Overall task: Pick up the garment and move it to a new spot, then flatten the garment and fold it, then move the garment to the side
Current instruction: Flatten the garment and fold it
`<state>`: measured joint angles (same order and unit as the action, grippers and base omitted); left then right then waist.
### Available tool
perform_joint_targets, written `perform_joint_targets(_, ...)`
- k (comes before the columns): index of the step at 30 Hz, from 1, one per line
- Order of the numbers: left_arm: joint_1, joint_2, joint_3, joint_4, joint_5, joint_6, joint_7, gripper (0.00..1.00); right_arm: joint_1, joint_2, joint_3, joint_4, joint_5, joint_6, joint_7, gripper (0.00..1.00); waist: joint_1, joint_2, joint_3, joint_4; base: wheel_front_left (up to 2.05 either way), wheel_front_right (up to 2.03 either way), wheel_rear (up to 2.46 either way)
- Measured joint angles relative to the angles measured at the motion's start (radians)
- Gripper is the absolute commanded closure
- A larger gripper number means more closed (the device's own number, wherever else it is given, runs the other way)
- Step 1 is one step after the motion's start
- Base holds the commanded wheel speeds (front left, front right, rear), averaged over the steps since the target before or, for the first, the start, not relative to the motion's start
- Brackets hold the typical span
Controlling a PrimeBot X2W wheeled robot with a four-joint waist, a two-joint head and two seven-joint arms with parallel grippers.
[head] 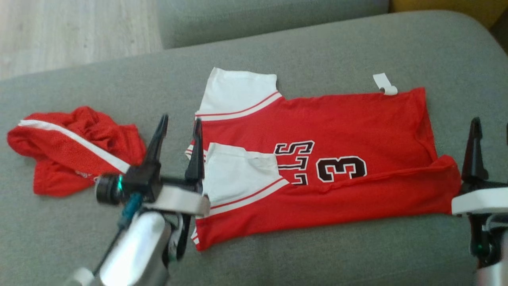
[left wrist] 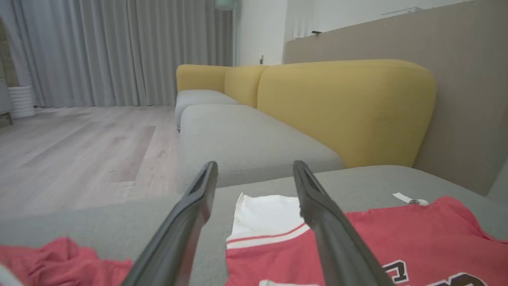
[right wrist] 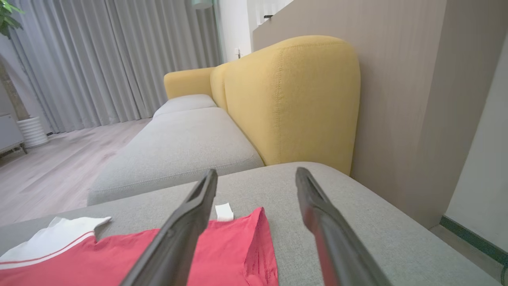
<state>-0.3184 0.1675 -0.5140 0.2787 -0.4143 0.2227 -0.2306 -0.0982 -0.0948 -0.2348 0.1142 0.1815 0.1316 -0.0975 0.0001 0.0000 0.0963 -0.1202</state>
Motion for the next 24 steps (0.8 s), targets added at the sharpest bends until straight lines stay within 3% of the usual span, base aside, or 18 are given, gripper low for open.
perform_joint_targets(5, -0.152, 0.039, -0.004, -0.004, 0.025, -0.074, 0.036, 0.00, -0.043, 0.022, -0.003, -0.012, -0.017, 0.000, -0.025, 0.00, 0.0001, 0.0000, 0.055, -0.014, 0.00, 0.00, 0.00)
perform_joint_targets(14, -0.545, 0.140, -0.083, 0.211, 0.035, -0.305, 0.389, 0.00, -0.164, 0.036, 0.056, -0.001, -0.022, 0.000, -0.053, 0.00, 0.0001, 0.0000, 0.153, -0.087, 0.00, 0.00, 0.00)
perform_joint_targets(18, -0.610, 0.172, -0.132, 0.336, 0.010, -0.342, 0.518, 0.00, -0.205, 0.039, 0.086, 0.016, -0.021, 0.000, -0.071, 0.00, 0.0002, 0.0000, 0.194, -0.137, 0.00, 0.00, 0.00)
perform_joint_targets(24, -0.709, 0.230, -0.179, 0.475, -0.037, -0.348, 0.632, 0.00, -0.249, 0.041, 0.136, 0.045, -0.014, 0.000, -0.091, 0.00, 0.0001, 0.0000, 0.264, -0.205, 0.00, 0.00, 0.00)
